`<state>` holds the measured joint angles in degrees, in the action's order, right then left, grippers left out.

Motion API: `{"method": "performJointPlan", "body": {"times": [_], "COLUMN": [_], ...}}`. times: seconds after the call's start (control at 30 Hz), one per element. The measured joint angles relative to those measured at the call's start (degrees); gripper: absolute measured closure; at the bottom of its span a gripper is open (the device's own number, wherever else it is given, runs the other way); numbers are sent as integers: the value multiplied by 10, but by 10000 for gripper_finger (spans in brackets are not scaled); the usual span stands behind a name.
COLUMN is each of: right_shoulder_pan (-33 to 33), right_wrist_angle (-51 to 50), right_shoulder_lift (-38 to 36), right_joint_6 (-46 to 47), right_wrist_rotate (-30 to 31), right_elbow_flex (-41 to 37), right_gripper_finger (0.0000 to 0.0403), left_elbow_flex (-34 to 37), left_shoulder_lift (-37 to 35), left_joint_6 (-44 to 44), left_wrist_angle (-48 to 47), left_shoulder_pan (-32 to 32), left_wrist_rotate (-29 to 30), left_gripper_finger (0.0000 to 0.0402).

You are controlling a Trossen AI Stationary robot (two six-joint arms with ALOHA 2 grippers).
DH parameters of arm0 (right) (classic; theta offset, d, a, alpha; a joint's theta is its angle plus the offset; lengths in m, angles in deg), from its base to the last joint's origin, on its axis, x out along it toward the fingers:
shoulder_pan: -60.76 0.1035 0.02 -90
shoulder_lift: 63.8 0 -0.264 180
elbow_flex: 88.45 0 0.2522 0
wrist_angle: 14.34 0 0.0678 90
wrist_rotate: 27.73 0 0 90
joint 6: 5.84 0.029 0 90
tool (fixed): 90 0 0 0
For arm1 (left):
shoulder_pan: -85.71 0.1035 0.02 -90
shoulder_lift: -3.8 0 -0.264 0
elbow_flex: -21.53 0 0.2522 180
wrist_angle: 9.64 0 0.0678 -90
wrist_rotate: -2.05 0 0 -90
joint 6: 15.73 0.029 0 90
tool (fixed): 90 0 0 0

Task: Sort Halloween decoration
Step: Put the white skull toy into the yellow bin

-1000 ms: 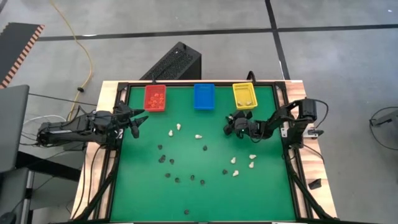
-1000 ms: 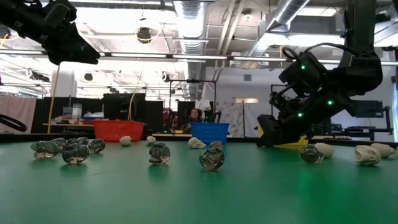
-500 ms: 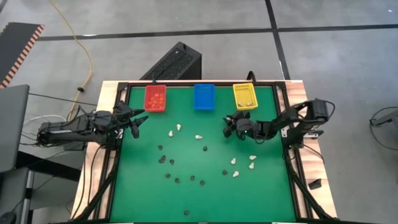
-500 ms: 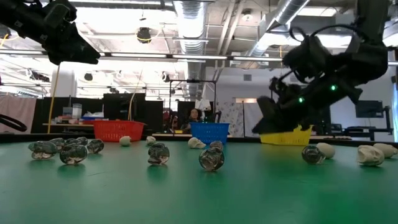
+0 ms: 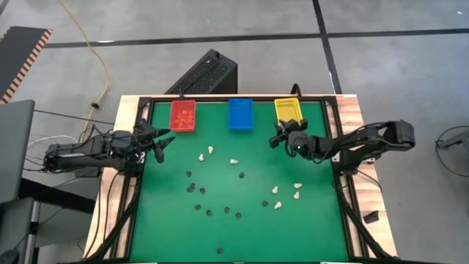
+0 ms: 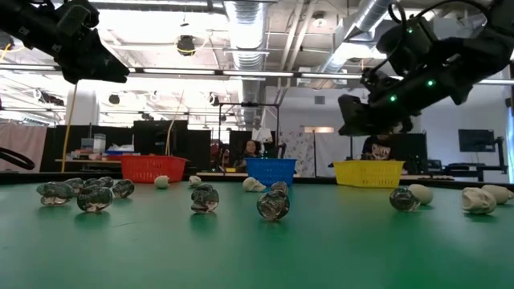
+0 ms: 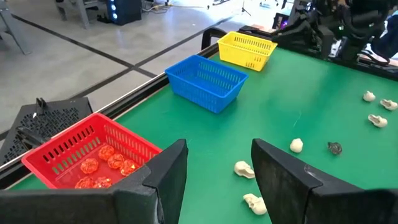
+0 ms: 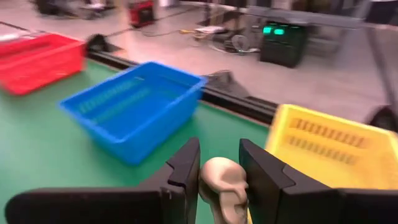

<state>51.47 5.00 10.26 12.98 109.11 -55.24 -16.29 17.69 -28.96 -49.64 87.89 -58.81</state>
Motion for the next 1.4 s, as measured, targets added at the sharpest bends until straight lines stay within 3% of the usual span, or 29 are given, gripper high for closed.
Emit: {"method": "performJointPlan", "body": {"times": [0.3, 0.4, 0.6, 0.73, 0.93, 1.17, 1.4], "right_shoulder_pan": [-84, -111, -151, -154, -114, -25, 99], "right_wrist_angle": [-84, -96, -106, -96, -43, -42, -43], "right_shoulder_lift": [-36, -31, -17, -29, -96, -176, -151], "right_joint_6": [18, 51, 81, 63, 7, -36, -5], "right_wrist_rotate": [10, -18, -81, -82, -120, -249, -315], "right_elbow_flex": [0, 0, 0, 0, 0, 1, 1], "right_gripper_finger": [281, 275, 146, 116, 118, 118, 118], "left_elbow_flex": [0, 0, 0, 0, 0, 0, 0], "left_shoulder_lift": [0, 0, 0, 0, 0, 0, 0], "left_joint_6": [0, 0, 0, 0, 0, 0, 0], "left_wrist_angle": [0, 0, 0, 0, 0, 0, 0], "left_shoulder_pan": [0, 0, 0, 0, 0, 0, 0], "left_wrist_rotate": [0, 0, 0, 0, 0, 0, 0], "left_gripper_finger": [233, 233, 233, 233, 233, 233, 233]}}
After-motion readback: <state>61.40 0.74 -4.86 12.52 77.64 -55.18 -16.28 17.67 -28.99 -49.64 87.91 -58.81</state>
